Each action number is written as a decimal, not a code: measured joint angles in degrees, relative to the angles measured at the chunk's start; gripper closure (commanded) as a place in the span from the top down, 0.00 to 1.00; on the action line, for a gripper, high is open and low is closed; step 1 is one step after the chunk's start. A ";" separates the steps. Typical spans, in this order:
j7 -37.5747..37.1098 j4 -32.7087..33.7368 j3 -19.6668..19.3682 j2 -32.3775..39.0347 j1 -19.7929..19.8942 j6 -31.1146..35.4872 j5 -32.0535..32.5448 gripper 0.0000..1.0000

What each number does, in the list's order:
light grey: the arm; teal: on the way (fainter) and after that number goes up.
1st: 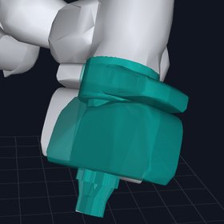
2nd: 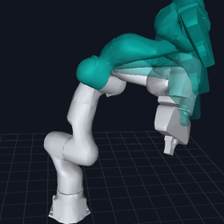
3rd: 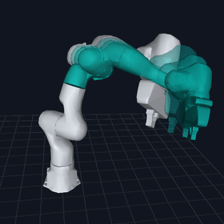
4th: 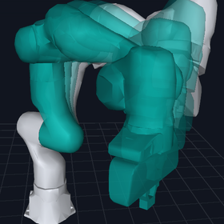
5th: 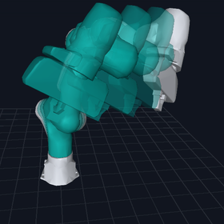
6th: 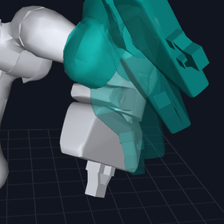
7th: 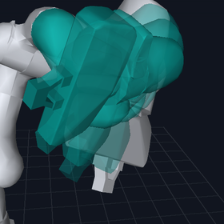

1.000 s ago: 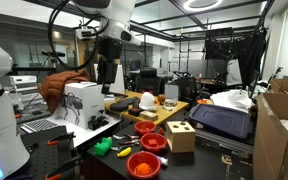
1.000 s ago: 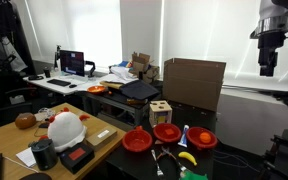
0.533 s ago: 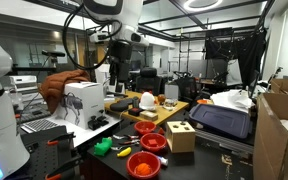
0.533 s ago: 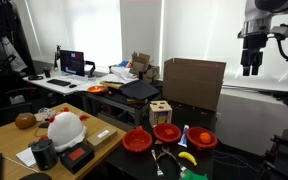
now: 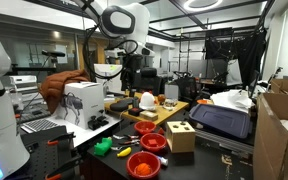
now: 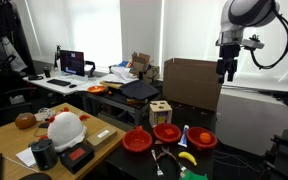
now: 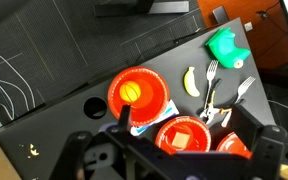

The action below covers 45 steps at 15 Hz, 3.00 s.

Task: Pick up the banana plush toy and put it in the bowl

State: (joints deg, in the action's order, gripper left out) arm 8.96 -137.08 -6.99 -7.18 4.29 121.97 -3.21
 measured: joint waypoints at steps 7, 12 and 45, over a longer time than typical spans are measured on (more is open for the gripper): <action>-1.55 5.63 3.01 11.56 -1.14 8.63 -1.73 1.00; -1.68 8.21 5.01 20.25 -1.62 14.10 -2.30 1.00; 4.47 17.87 10.59 44.78 -3.81 14.71 4.40 1.00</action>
State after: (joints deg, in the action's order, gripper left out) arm 13.44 -119.20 3.60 37.59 0.48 136.68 1.19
